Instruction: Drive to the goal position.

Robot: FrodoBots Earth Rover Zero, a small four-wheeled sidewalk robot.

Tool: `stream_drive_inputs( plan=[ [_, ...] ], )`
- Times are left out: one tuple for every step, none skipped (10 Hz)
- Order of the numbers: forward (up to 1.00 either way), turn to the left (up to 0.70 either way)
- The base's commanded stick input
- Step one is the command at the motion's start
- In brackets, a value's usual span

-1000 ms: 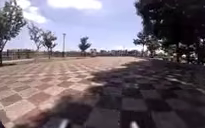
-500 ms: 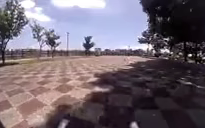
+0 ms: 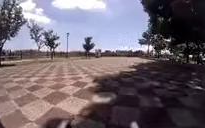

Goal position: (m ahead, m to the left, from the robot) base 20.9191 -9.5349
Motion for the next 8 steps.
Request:
stream_drive_inputs(
  plan=[
    [0.70,0.00],
    [0.70,0.00],
    [0.70,0.00],
    [0.70,0.00],
    [0.70,0.00],
    [0.70,0.00],
    [0.70,0.00],
    [0.70,0.00]
  ],
)
